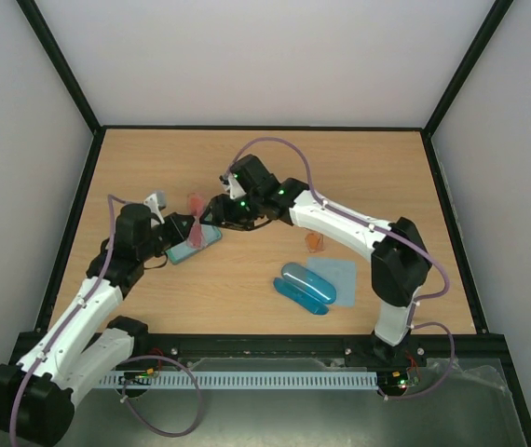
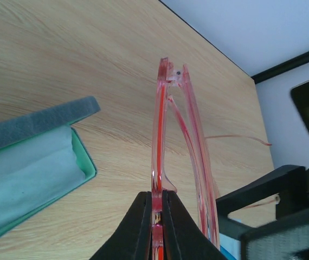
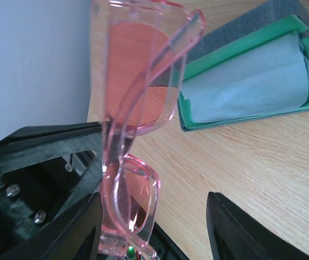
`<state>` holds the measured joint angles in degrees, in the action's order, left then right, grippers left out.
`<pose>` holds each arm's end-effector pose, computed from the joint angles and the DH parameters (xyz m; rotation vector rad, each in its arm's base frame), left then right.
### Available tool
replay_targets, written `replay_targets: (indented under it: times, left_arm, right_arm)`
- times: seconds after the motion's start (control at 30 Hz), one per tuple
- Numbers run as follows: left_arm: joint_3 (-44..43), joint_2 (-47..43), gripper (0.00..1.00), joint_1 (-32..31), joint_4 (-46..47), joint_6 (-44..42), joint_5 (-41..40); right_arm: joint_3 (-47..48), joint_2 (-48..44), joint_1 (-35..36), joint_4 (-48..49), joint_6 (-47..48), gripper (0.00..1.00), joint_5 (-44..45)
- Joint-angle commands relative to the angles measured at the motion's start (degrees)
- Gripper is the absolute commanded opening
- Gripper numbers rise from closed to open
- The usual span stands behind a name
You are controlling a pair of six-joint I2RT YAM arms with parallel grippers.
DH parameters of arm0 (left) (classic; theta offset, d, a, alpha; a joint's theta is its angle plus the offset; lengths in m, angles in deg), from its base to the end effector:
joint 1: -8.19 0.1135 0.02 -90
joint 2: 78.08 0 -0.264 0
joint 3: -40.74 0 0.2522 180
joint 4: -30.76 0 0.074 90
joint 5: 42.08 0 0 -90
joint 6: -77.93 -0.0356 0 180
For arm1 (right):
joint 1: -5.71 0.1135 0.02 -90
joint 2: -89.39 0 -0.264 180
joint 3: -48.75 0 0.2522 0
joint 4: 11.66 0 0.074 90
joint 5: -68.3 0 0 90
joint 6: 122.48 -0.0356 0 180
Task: Organize the sunglasses
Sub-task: Fold the sunglasses.
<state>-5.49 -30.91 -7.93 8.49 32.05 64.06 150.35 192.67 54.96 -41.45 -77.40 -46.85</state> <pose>0.1818 -0.0629 0.2603 -0.3144 2.0643 -0.9428 0.2649 0.3306 0.3076 -0.3902 2.3854 1.3486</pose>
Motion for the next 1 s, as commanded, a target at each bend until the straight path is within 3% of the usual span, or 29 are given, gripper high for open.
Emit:
replay_targets:
  times: [0.0,0.47,0.97]
  left_arm:
    - [-1.1,0.3,0.02,-0.3,-0.1,-1.4,-2.7]
    - [-0.5,2.8,0.02,-1.1,1.4,-1.4,-1.1]
    - [-2.0,2.6,0.02,-1.1,-0.1,-1.5,-3.5]
  right_arm:
    - [2.6,2.1,0.1,2.4,-4.8,0.54,-2.1]
    - [6.9,6.9,0.5,4.0,-7.1,0.47,-3.2]
    - [3.6,6.3,0.6,2.6,-6.3,0.39,-1.4]
